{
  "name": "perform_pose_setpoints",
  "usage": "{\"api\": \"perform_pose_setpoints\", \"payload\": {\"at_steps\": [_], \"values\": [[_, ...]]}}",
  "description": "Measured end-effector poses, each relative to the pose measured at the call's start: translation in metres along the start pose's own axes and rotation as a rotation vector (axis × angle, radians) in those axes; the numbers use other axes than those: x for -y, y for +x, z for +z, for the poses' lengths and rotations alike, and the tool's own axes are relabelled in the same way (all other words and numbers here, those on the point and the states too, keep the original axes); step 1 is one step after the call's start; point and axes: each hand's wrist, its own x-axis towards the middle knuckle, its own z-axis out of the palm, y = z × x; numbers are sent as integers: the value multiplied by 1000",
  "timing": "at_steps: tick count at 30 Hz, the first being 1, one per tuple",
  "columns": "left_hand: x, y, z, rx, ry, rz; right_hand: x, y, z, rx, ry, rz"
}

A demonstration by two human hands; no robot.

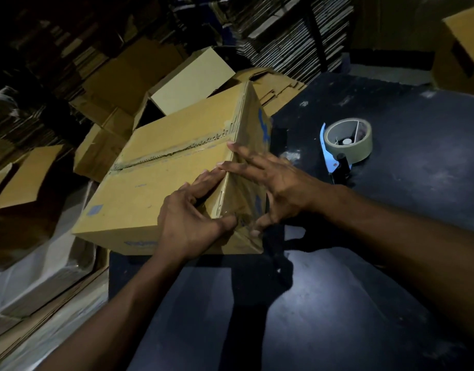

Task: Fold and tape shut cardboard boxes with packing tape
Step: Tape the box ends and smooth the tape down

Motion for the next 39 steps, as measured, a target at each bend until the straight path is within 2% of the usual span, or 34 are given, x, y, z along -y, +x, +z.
{"api": "perform_pose_setpoints", "payload": {"at_steps": [7, 12, 14, 17, 20, 22, 25, 28, 33, 36, 39], "values": [[-7, -3, 8, -73, -71, -78, 5, 1, 9, -110, 197, 42], [-15, -5, 12, -98, -20, -86, 11, 2, 16, -176, 292, 83], [-16, -4, 3, -31, -30, -73, 12, 3, 16, -189, 336, 91], [-5, -6, -24, 212, -114, -27, 12, 1, 13, -195, 369, 82], [6, -11, -38, 311, 56, 108, 10, 0, 12, -185, 342, 68], [6, -11, -33, 265, 101, 128, 10, 2, 15, -186, 312, 78], [6, -13, -27, 207, 71, 140, 12, 6, 24, -289, 320, 62], [9, -11, -32, 255, 99, 165, 14, 8, 29, -340, 371, 45], [13, -6, -40, 348, 102, 161, 16, 5, 23, -244, 479, 66], [14, -9, -35, 269, 75, 183, 16, 6, 21, -244, 499, 67], [15, -11, -28, 211, 83, 203, 16, 10, 27, -312, 467, 40]]}}
